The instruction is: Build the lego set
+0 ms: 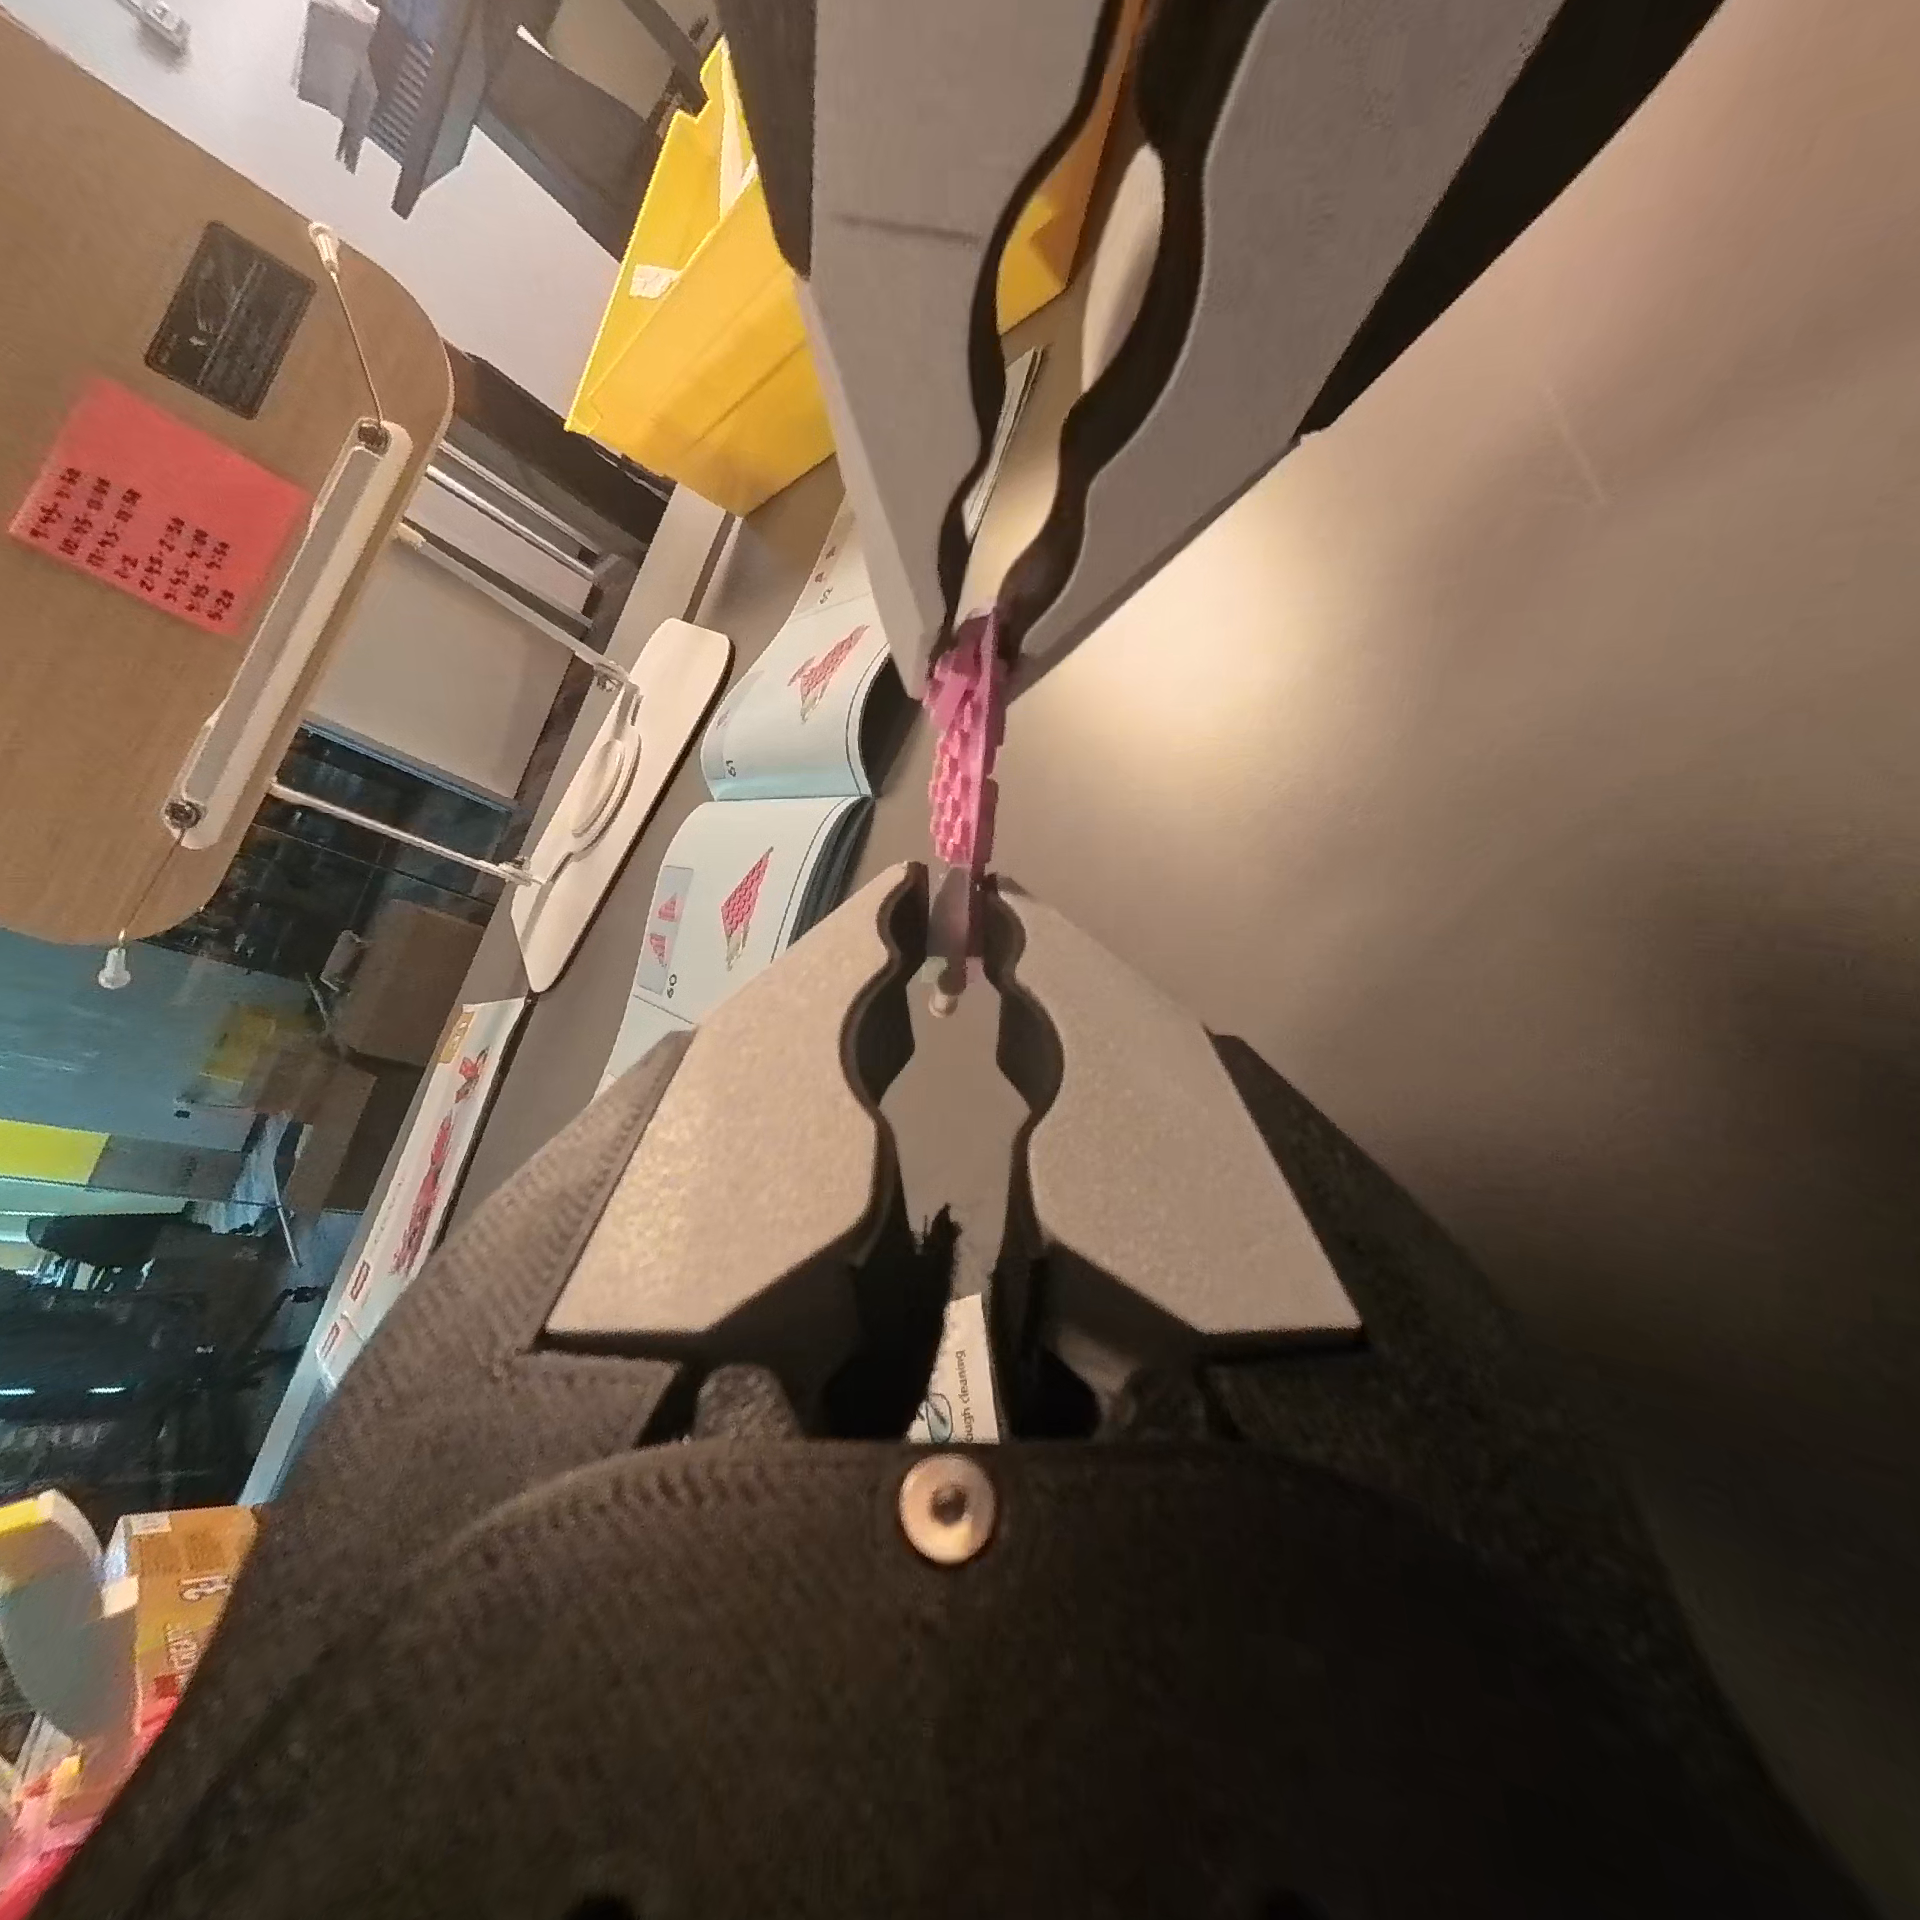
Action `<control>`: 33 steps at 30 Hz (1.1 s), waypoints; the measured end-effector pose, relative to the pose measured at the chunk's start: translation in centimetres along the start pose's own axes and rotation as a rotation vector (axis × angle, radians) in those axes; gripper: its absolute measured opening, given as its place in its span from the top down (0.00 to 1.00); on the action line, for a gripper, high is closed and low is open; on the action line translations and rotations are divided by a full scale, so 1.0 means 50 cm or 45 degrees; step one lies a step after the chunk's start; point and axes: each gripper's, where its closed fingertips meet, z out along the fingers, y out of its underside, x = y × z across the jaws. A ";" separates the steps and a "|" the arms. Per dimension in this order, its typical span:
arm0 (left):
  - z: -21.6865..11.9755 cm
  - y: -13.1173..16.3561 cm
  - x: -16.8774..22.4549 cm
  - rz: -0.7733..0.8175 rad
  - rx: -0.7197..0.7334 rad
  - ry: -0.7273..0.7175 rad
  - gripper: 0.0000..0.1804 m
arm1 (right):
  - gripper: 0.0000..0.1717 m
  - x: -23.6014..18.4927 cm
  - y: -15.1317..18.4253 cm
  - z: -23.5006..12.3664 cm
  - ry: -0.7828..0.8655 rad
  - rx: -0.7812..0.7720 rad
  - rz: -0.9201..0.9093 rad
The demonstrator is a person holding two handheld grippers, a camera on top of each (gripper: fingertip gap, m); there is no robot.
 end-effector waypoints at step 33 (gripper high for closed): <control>-0.322 0.203 -0.150 0.139 -0.219 -0.594 0.96 | 0.76 -0.110 -0.224 0.018 -0.784 0.607 1.113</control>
